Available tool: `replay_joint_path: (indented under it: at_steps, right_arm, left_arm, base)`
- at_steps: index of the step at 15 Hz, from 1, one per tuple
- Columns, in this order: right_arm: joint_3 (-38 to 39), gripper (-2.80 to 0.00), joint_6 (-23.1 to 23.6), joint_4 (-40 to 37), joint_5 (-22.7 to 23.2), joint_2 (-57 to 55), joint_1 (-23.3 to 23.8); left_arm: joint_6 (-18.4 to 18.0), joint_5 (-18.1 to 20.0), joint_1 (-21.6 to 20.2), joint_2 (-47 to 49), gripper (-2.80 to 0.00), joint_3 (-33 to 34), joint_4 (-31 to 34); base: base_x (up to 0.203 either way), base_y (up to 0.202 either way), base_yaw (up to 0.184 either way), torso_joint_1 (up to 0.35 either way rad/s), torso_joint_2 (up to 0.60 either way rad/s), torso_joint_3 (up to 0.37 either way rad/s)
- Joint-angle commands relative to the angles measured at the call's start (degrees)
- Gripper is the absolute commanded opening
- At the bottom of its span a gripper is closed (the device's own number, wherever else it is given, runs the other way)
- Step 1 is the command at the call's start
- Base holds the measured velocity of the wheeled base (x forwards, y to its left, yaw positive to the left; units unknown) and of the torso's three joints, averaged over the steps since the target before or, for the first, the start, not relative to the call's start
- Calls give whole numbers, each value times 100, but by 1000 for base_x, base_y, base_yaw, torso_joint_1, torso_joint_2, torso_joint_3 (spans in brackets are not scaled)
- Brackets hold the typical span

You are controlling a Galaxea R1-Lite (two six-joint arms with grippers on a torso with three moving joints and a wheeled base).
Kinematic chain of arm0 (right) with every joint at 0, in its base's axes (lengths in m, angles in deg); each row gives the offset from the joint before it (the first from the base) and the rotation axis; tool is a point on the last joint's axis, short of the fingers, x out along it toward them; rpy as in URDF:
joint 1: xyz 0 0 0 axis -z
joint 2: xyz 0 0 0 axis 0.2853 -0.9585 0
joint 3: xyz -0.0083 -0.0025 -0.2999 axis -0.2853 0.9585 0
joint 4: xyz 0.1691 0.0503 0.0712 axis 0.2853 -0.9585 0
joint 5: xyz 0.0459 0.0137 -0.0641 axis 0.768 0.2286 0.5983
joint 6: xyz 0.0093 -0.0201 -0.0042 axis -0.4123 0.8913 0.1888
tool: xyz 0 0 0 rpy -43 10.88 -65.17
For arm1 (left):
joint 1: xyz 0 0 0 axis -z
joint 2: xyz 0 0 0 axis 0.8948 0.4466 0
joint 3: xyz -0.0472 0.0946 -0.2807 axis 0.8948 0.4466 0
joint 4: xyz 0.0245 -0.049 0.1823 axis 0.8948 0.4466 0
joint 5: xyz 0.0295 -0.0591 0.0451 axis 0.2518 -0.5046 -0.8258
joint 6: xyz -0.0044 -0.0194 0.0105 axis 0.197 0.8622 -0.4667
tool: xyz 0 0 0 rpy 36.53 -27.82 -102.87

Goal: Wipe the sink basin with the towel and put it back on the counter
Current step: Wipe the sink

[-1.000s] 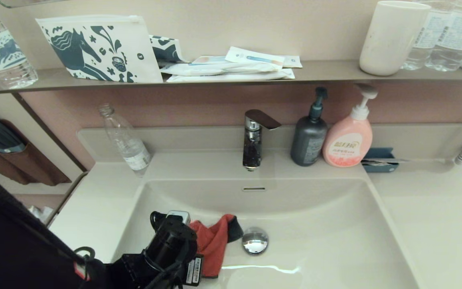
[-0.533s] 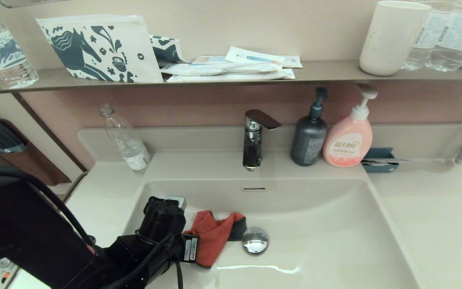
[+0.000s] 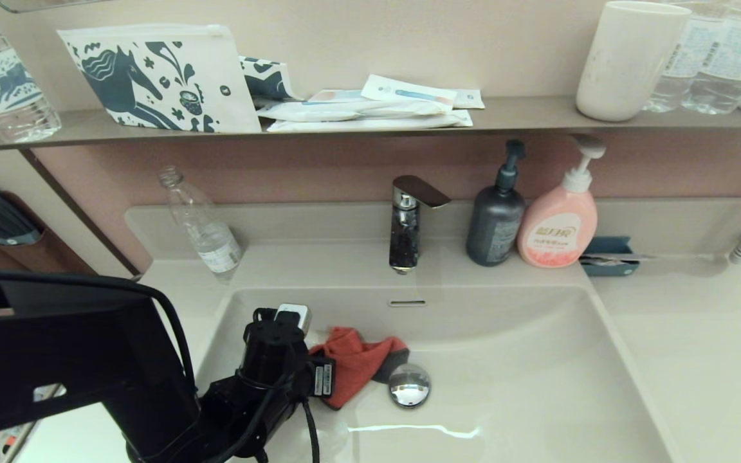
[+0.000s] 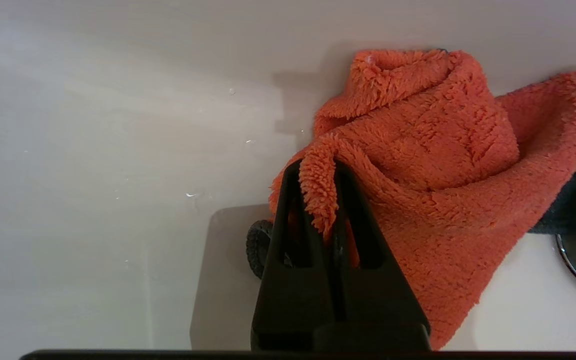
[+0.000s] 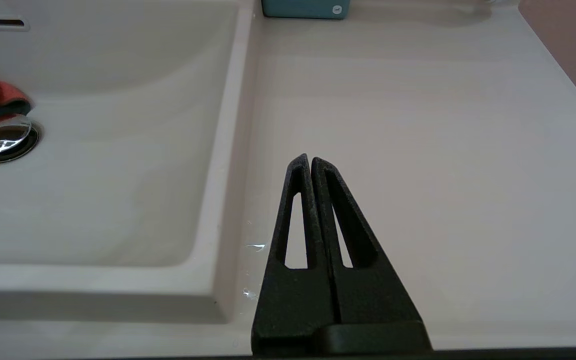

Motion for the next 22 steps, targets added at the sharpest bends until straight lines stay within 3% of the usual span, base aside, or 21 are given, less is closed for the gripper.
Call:
replay_joint_path:
  at_steps: [1, 5, 9, 14, 22]
  right_arm:
    - [0, -280, 4, 1, 4, -7, -1]
    - [0, -280, 4, 1, 4, -7, -1]
    - [0, -280, 4, 1, 4, -7, -1]
    - [0, -280, 2, 1, 4, -7, -1]
    - [0, -280, 3, 1, 4, -7, -1]
  left_arm:
    - [19, -94, 130, 99, -280, -109, -37]
    - [85, -618, 674, 292, -280, -304, -19]
    - [107, -877, 1083, 450, -280, -656, 8]
    - [106, -906, 1276, 636, -280, -1387, 518]
    - [229, -907, 1630, 906, -280, -1961, 1014]
  base:
    - [0, 0, 0, 0, 0, 0]
    - [0, 0, 0, 0, 0, 0]
    - [0, 0, 0, 0, 0, 0]
    - [0, 0, 0, 0, 0, 0]
    - [0, 0, 0, 0, 0, 0]
